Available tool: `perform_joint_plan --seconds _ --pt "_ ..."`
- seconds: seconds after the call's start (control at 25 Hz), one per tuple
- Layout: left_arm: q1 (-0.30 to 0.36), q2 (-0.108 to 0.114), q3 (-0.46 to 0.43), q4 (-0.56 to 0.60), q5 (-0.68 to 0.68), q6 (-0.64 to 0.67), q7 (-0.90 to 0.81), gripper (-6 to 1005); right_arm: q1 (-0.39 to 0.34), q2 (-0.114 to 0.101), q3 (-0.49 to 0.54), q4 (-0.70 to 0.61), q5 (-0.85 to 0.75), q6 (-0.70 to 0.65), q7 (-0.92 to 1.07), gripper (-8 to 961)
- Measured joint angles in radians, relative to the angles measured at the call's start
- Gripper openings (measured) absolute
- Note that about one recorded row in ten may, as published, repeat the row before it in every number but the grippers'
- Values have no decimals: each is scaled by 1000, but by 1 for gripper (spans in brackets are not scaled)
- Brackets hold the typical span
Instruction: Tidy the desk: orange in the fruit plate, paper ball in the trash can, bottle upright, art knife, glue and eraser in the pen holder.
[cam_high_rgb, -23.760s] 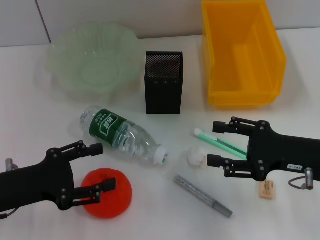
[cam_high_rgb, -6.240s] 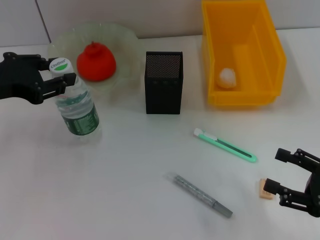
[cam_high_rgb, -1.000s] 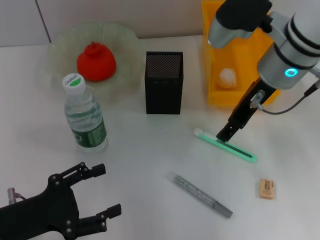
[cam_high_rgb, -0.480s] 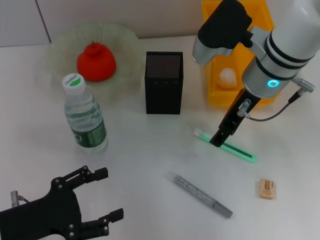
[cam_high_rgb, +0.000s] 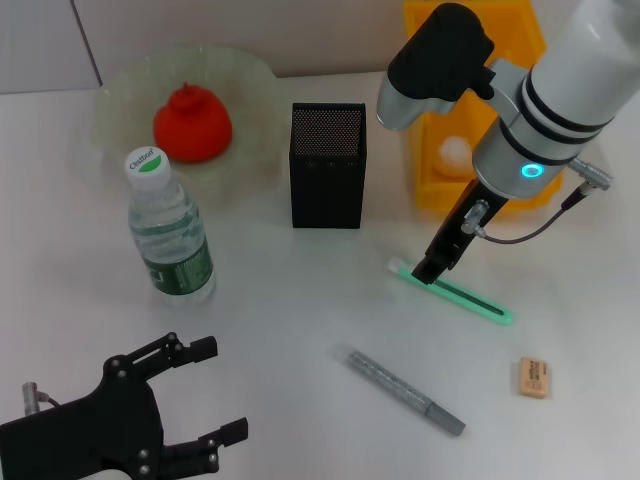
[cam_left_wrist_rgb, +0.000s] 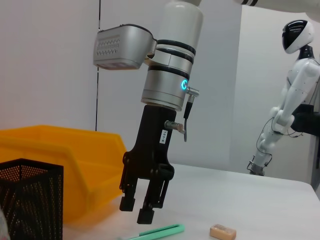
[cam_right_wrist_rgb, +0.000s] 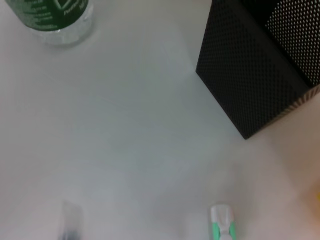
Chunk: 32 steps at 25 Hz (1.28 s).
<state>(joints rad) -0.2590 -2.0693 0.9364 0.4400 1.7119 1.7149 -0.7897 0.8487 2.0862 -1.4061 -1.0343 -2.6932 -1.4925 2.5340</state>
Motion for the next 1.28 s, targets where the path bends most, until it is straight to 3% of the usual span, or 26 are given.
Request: perform_joint_plan --seconds 0.28,1.28 --pt "-1 0 2 0 0 0 0 859 8 1 -22 49 9 46 -4 436" --pt "-5 0 12 -9 0 -2 -1 859 37 0 -73 147 28 119 -9 400"
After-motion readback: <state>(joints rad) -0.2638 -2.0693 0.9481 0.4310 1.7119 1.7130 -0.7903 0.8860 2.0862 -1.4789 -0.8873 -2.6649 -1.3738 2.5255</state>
